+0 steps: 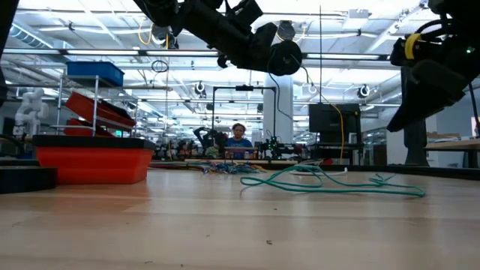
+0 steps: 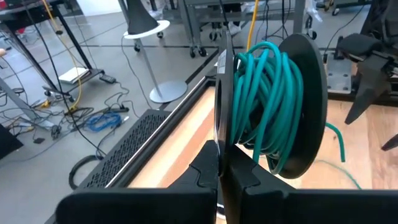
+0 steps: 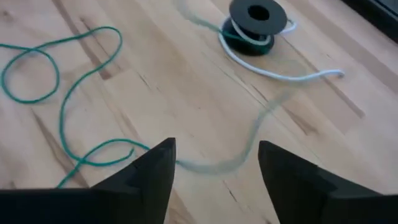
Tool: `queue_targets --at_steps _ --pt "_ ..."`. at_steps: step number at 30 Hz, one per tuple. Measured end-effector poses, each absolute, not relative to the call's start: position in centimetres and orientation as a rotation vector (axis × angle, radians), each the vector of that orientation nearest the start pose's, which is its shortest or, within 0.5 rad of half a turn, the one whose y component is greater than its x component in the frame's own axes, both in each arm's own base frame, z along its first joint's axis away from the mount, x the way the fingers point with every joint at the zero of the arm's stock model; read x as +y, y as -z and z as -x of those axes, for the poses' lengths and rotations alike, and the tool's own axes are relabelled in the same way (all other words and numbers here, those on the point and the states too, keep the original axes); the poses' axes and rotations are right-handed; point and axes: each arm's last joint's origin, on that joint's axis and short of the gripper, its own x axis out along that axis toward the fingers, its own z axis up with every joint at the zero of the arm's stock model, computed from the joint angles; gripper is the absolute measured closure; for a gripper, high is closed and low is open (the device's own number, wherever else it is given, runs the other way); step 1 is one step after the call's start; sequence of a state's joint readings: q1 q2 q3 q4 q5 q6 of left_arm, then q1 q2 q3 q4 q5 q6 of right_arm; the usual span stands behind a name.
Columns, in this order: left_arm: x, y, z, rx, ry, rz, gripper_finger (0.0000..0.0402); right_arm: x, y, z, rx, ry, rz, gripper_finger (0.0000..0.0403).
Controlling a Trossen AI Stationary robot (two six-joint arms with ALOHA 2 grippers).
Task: Coil cords
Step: Uncoil the green wire from the spool
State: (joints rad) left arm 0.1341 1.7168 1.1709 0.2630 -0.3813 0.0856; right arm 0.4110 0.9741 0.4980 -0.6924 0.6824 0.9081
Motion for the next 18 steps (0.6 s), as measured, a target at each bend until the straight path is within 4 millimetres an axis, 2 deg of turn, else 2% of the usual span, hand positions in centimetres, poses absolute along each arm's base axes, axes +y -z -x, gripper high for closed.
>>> queue_targets --at_steps 4,8,15,18 --pt "6.1 -26.3 -38.5 0.298 -0.484 -0.117 0.0402 4.4 -18.3 -14.9 0.746 0.651 -0.196 0.0198" --pt "6.1 -26.3 -38.6 0.298 -0.483 -0.116 0.0402 4.4 -19.5 -15.4 0.695 0.661 -0.144 0.0209" --pt "5.9 -26.4 -38.8 0.261 -0.457 -0.084 0.0402 6.6 -22.1 -20.0 0.36 0.342 -0.002 0.0214" --pt "5.7 -26.3 -38.9 0.255 -0.44 -0.074 0.0402 7.0 -22.2 -21.3 0.295 0.359 0.102 0.0214"
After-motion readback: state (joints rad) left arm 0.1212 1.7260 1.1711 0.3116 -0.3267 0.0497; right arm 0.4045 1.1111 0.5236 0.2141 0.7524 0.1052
